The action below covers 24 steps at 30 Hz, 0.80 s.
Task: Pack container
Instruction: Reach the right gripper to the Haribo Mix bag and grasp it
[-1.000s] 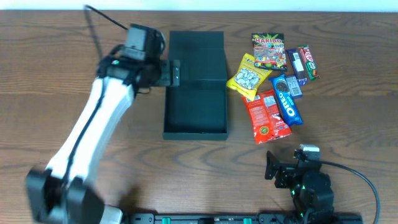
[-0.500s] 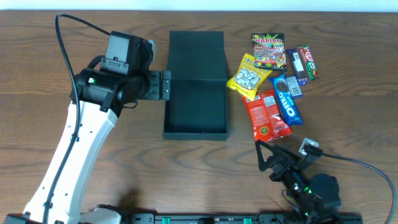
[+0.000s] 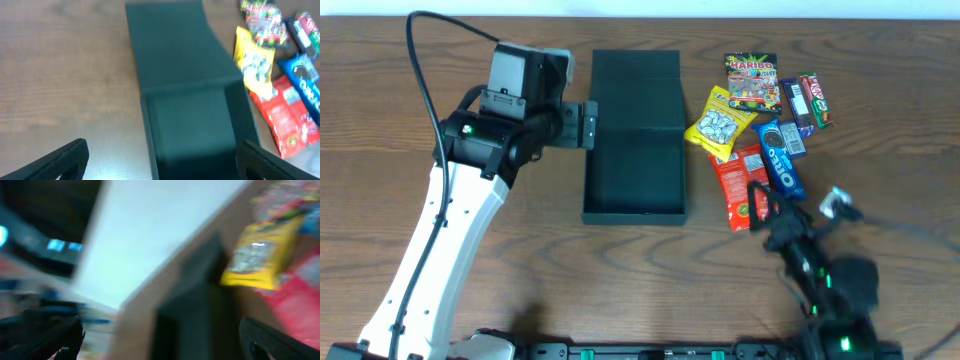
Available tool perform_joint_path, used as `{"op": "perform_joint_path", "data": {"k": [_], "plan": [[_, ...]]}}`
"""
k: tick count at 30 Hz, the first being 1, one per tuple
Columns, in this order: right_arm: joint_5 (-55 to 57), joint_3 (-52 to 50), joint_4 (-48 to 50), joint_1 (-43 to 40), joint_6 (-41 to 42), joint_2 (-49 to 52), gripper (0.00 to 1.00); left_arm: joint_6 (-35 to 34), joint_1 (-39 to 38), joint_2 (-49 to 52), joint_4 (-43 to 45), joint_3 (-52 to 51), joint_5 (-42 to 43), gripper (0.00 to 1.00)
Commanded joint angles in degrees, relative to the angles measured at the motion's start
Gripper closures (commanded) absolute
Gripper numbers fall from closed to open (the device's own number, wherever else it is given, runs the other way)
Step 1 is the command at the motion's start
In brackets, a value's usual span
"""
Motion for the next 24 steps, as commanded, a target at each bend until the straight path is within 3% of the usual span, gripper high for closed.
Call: {"op": "perform_joint_path", "data": {"k": [1, 3, 7, 10, 13, 18, 24], "plan": [[-3.06, 11.98, 0.15, -3.34, -16.46, 16.9, 0.01, 2.01, 0.48, 0.87, 3.02, 0.31, -0.61, 0.05], [-5.84, 21.03, -1.84, -4.85, -22.32, 27.58, 0.01, 2.8, 0.94, 1.57, 4.76, 0.31, -0.61, 0.05], [-5.88, 46.38, -15.15, -6.91, -33.99, 50.99, 0.01, 2.8, 2.69, 3.72, 6.43, 0.31, -0.59, 0.05], [2.58, 73.33, -33.81, -6.69, -41.72, 71.25, 0.01, 2.54, 4.35, 6.03, 6.4, 0.31, -0.39, 0.05], [8.79, 91.38, -45.0, -6.62, -44.54, 84.65, 0.01, 1.46, 4.7, 7.26, 6.45, 0.31, -0.39, 0.05], [10.27, 108.43, -50.05, -7.1, -46.45, 100.91, 0.01, 0.11, 4.68, 8.37, 6.43, 0.31, -0.39, 0.05], [8.46, 111.73, -46.8, -6.82, -46.53, 111.43, 0.01, 0.15, 4.68, 8.46, 6.43, 0.31, -0.37, 0.05]]}}
